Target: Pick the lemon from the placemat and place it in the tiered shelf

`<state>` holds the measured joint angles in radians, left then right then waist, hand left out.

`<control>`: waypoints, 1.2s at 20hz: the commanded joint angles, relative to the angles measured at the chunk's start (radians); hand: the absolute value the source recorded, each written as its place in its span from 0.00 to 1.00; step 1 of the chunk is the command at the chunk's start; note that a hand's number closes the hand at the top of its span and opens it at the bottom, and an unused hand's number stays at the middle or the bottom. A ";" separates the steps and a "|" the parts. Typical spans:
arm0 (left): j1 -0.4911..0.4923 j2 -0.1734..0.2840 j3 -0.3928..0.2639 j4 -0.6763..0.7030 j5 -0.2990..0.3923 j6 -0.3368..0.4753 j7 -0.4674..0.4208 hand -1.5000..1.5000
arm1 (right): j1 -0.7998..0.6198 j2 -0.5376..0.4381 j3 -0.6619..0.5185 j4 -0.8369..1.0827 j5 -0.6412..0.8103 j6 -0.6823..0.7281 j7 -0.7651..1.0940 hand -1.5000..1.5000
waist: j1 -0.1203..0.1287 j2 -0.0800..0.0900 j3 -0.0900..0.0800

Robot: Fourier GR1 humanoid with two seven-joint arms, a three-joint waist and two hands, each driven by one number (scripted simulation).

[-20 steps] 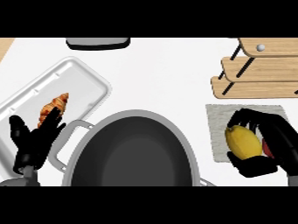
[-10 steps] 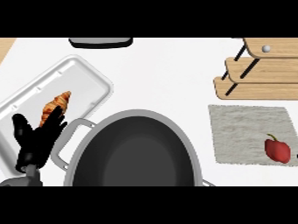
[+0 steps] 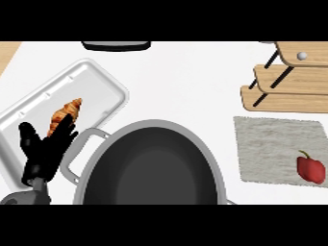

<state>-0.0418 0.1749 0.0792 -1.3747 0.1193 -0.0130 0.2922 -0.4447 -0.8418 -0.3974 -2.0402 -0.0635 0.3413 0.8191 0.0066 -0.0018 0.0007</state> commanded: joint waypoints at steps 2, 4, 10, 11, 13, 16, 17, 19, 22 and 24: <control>-0.067 0.000 -0.001 0.034 -0.012 0.013 0.049 0.50 | -0.198 -0.106 -0.017 0.296 -0.016 0.038 -0.068 1.00 | 0.012 0.006 -0.002; 0.029 -0.040 -0.030 0.006 -0.032 0.018 -0.028 0.50 | -0.210 -0.096 0.010 0.380 0.051 0.026 -0.165 1.00 | 0.017 0.006 -0.001; -0.008 0.002 0.007 0.001 0.002 -0.022 0.019 0.50 | -0.298 -0.135 0.054 0.591 0.076 0.096 -0.285 1.00 | 0.009 0.005 -0.001; 0.007 -0.016 0.008 0.059 -0.012 -0.020 -0.058 0.50 | -0.272 -0.116 0.071 0.591 0.100 0.095 -0.331 1.00 | 0.006 0.005 -0.001; -0.076 -0.025 -0.001 0.044 -0.035 0.036 0.025 0.50 | -0.354 -0.114 0.134 0.636 0.134 0.088 -0.323 1.00 | 0.009 0.006 -0.001; -0.032 -0.002 0.011 0.021 -0.003 -0.013 0.038 0.50 | -0.387 -0.134 0.171 0.788 0.218 0.101 -0.472 1.00 | 0.021 0.008 -0.001; -0.037 -0.011 -0.005 0.020 -0.018 -0.009 0.024 0.50 | -0.390 -0.112 0.180 0.824 0.255 0.064 -0.529 1.00 | 0.020 0.008 -0.001; 0.012 0.000 0.014 0.001 -0.001 -0.029 -0.001 0.50 | -0.400 -0.116 0.186 0.884 0.265 0.088 -0.565 1.00 | 0.018 0.006 -0.001; -0.064 -0.010 0.012 0.050 -0.024 0.000 0.010 0.50 | -0.486 -0.119 0.195 1.005 0.328 0.049 -0.627 1.00 | 0.016 0.009 -0.001; -0.058 -0.010 0.018 0.030 -0.003 -0.005 0.059 0.50 | -0.471 -0.031 0.236 0.982 0.365 -0.018 -0.614 1.00 | 0.011 0.006 -0.001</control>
<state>-0.0782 0.1633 0.0888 -1.3550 0.1058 -0.0187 0.3078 -0.8867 -0.9205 -0.1936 -1.1335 0.2396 0.3728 0.2631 0.0229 0.0041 0.0009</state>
